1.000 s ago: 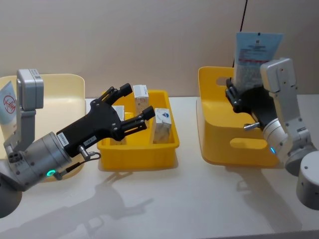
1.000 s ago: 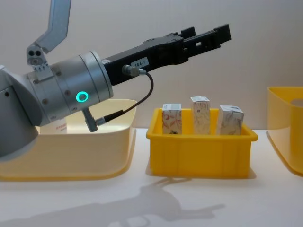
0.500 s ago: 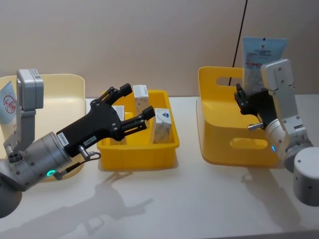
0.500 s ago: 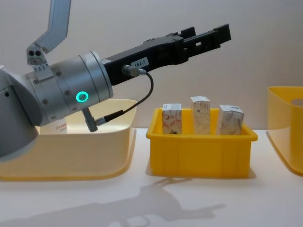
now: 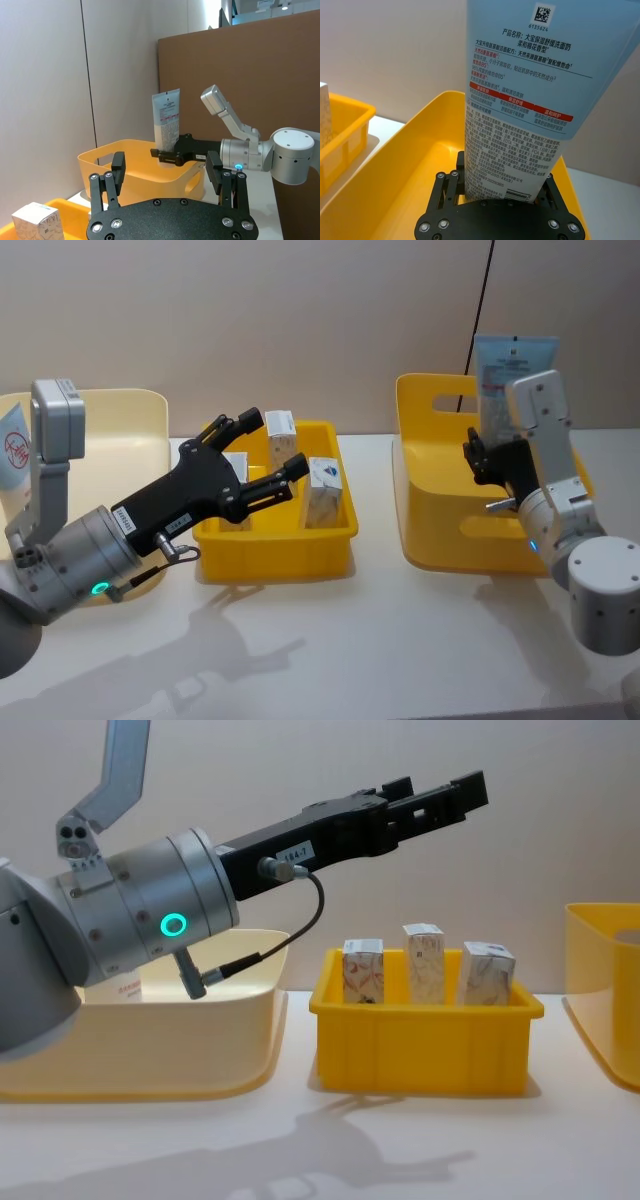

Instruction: Bimanual collaborative sorting of washing and personal care products

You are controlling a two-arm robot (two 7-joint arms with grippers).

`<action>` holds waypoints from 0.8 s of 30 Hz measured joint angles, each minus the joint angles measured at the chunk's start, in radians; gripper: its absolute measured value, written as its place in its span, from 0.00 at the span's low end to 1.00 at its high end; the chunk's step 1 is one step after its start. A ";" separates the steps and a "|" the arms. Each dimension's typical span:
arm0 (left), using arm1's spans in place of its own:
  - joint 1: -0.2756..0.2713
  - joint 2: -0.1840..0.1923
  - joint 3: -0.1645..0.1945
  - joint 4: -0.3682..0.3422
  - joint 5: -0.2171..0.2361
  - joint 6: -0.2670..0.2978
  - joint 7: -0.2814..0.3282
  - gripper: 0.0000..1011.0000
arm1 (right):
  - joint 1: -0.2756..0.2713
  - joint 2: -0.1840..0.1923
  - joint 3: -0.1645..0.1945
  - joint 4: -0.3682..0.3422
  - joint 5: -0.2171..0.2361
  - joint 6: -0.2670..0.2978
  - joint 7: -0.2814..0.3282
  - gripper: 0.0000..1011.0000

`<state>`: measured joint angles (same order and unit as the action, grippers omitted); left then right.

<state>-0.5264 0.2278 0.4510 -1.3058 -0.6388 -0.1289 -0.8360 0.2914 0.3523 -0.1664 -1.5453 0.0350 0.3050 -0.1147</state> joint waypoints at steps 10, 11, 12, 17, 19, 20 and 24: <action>0.000 0.000 0.000 0.000 0.000 0.000 0.000 0.99 | 0.006 -0.018 -0.003 0.019 -0.006 0.022 -0.004 0.63; 0.000 0.000 0.000 0.000 0.000 0.000 0.000 0.99 | 0.006 -0.019 -0.003 0.020 -0.006 0.023 -0.004 0.65; 0.000 0.000 0.000 0.000 0.000 0.000 0.000 0.99 | 0.007 -0.020 -0.003 0.022 -0.007 0.024 -0.005 0.68; 0.000 0.000 0.000 0.000 0.000 0.000 0.000 0.99 | 0.008 -0.024 -0.003 0.025 -0.008 0.027 -0.006 0.82; 0.000 0.000 0.000 0.000 0.000 0.000 0.000 0.99 | 0.009 -0.025 -0.003 0.026 -0.008 0.029 -0.007 0.89; 0.000 0.000 0.000 0.000 0.000 0.000 0.000 0.99 | 0.009 -0.025 -0.003 0.027 -0.009 0.030 -0.006 0.91; 0.000 0.000 0.000 0.000 0.000 0.000 0.000 0.99 | 0.009 -0.027 -0.004 0.029 -0.009 0.033 -0.007 0.99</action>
<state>-0.5263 0.2278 0.4509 -1.3058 -0.6388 -0.1289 -0.8360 0.3002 0.3252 -0.1699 -1.5160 0.0261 0.3381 -0.1212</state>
